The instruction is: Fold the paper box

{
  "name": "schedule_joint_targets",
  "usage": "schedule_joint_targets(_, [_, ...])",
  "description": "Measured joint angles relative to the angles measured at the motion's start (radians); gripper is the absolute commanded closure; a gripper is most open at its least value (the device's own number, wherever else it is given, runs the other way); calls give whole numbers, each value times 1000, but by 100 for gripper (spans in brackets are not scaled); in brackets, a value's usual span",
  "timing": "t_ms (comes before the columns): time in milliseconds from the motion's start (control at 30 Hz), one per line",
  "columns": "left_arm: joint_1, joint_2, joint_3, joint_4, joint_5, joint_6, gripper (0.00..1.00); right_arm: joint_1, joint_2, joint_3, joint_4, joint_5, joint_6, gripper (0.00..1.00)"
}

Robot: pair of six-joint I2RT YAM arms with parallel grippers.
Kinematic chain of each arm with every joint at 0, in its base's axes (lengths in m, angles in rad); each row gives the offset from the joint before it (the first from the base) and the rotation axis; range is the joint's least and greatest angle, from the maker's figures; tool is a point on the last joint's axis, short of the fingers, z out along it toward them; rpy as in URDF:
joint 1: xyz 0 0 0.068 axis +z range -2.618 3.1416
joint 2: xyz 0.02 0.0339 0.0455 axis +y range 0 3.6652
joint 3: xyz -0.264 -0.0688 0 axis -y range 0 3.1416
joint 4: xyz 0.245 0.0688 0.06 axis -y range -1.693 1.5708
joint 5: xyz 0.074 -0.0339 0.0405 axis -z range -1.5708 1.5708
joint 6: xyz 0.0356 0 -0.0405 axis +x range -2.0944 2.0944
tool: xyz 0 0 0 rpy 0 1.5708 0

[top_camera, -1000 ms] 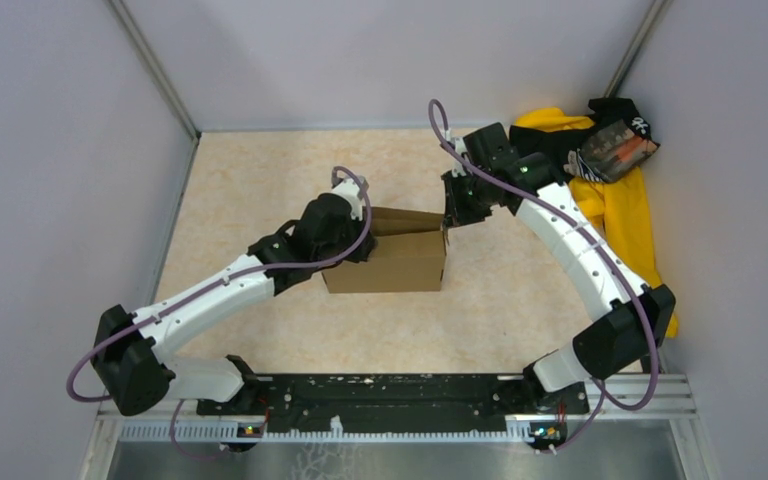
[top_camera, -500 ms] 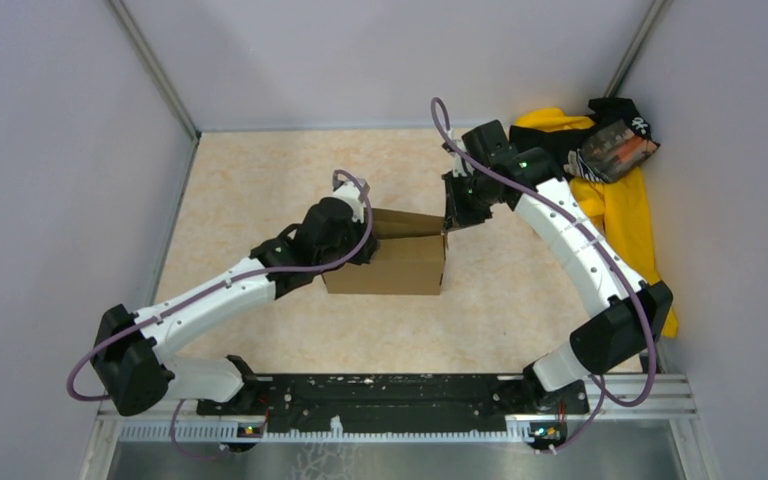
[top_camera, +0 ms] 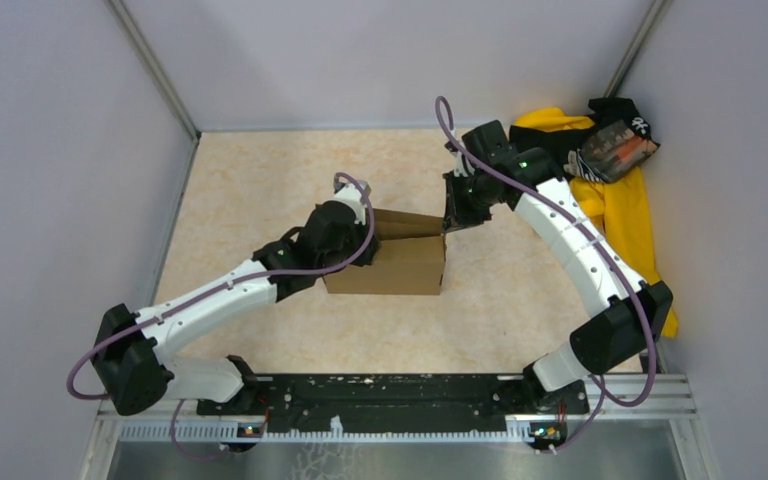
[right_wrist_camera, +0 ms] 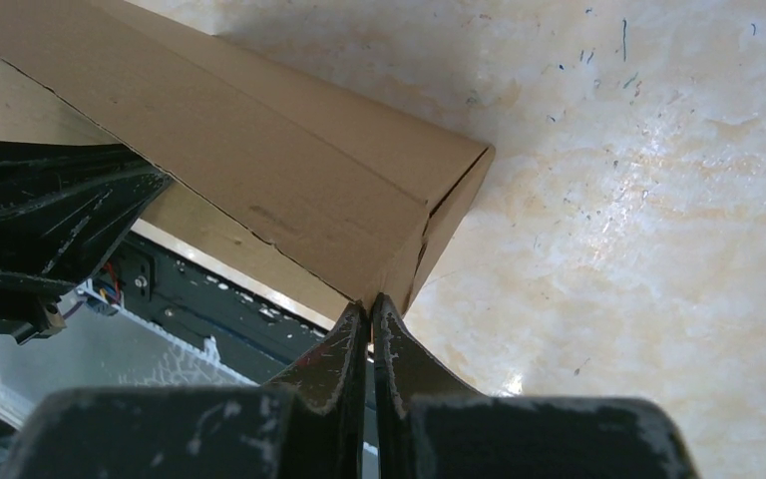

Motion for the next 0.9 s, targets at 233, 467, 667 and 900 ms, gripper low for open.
schedule_joint_targets(233, [-4,0,-5,8,-5,0,92,0,0,0,0,0,21,100])
schedule_joint_targets(467, [-5,0,-11,21,-5,-4,92,0,0,0,0,-8,43,100])
schedule_joint_targets(667, [-5,0,-16,27,-5,-10,92,0,0,-1,0,-7,51,100])
schedule_joint_targets(900, [-5,0,-18,30,-7,-16,92,0,-7,-11,3,-5,42,100])
